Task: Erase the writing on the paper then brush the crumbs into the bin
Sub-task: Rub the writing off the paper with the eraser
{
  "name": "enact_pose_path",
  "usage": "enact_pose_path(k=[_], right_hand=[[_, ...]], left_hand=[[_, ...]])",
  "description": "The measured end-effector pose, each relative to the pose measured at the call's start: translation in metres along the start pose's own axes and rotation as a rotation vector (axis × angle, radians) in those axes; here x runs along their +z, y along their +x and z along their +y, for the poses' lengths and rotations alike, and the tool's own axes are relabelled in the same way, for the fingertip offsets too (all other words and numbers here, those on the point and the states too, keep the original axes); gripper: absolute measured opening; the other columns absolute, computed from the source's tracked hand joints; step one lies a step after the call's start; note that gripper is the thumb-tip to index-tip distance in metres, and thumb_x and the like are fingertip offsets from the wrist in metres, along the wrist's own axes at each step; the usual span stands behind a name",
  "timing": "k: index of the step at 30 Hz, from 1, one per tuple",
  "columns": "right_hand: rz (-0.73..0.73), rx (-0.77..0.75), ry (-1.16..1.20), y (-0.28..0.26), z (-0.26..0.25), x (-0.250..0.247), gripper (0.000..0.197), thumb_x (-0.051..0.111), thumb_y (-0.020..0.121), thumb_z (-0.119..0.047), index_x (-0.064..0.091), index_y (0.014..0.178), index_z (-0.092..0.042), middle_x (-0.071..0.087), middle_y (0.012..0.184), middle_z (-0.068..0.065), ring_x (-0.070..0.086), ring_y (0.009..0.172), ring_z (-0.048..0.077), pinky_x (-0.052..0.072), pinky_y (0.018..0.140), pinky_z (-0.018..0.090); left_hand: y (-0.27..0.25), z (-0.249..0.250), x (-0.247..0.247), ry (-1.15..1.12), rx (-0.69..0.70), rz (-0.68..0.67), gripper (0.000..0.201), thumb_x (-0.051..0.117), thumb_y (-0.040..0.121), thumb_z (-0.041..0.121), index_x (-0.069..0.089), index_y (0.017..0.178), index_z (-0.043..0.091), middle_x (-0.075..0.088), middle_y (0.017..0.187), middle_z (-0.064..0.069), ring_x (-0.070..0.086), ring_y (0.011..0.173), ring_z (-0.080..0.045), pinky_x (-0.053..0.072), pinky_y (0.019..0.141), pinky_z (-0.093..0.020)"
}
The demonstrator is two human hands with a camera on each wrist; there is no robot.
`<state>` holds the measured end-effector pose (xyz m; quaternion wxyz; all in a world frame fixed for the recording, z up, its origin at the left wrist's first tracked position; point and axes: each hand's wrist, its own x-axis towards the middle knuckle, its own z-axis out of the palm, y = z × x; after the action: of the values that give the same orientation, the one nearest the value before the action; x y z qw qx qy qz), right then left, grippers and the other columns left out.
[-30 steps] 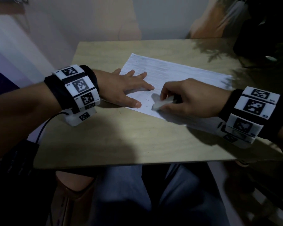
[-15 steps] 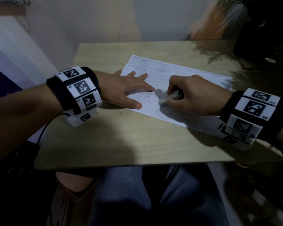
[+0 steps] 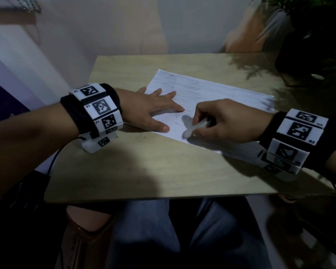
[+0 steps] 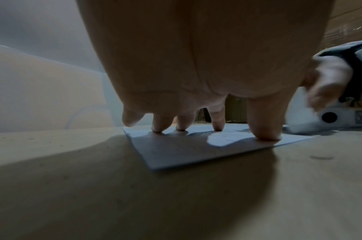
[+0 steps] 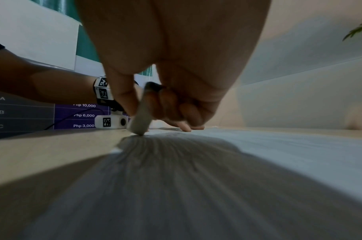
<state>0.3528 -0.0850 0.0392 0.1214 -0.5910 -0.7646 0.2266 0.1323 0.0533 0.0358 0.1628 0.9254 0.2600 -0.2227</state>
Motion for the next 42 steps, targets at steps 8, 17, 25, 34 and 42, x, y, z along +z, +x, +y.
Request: enact_pose_path(k=[8,17,25,34,42], right_hand=[[-0.051,-0.013,0.014,-0.001,-0.002,-0.001,0.033,0.066,0.078,-0.055,0.063,0.094,-0.026,0.067,0.087,-0.009,0.060,0.080,0.008,0.047,0.071,0.027],[0.006,-0.046,-0.051,0.000,0.001,0.002,0.023,0.063,0.089,-0.049,0.062,0.100,-0.030,0.064,0.087,-0.015,0.058,0.079,0.002,0.042,0.069,0.022],[-0.063,-0.080,-0.019,-0.002,-0.004,0.003,0.028,0.063,0.084,-0.051,0.064,0.099,-0.028,0.065,0.084,-0.015,0.059,0.078,0.002,0.047,0.072,0.024],[-0.032,-0.065,-0.010,-0.003,-0.007,0.003,0.027,0.067,0.083,-0.050,0.066,0.096,-0.026,0.065,0.081,-0.012,0.059,0.075,0.005,0.046,0.069,0.023],[-0.006,-0.040,0.006,-0.008,-0.008,0.001,0.035,0.062,0.075,-0.056,0.064,0.090,-0.025,0.066,0.079,-0.010,0.059,0.073,0.006,0.048,0.069,0.028]], left_hand=[[0.000,0.000,-0.001,-0.008,0.004,-0.001,0.071,0.049,0.094,0.069,0.009,0.153,0.061,-0.019,0.168,0.015,-0.018,0.155,-0.017,-0.013,0.124,-0.050],[0.001,0.000,-0.001,-0.003,0.001,0.001,0.073,0.049,0.093,0.069,0.009,0.154,0.060,-0.018,0.168,0.014,-0.017,0.156,-0.018,-0.013,0.124,-0.049],[0.000,0.000,-0.001,-0.015,0.005,0.002,0.072,0.049,0.094,0.068,0.010,0.154,0.060,-0.019,0.168,0.014,-0.018,0.155,-0.018,-0.012,0.124,-0.049],[0.000,0.001,-0.001,-0.008,0.001,-0.006,0.072,0.049,0.095,0.067,0.010,0.155,0.059,-0.019,0.168,0.014,-0.018,0.155,-0.018,-0.013,0.124,-0.049],[0.000,0.003,-0.001,0.007,-0.013,-0.011,0.078,0.046,0.089,0.076,0.011,0.155,0.056,-0.018,0.168,0.014,-0.017,0.156,-0.018,-0.012,0.125,-0.051]])
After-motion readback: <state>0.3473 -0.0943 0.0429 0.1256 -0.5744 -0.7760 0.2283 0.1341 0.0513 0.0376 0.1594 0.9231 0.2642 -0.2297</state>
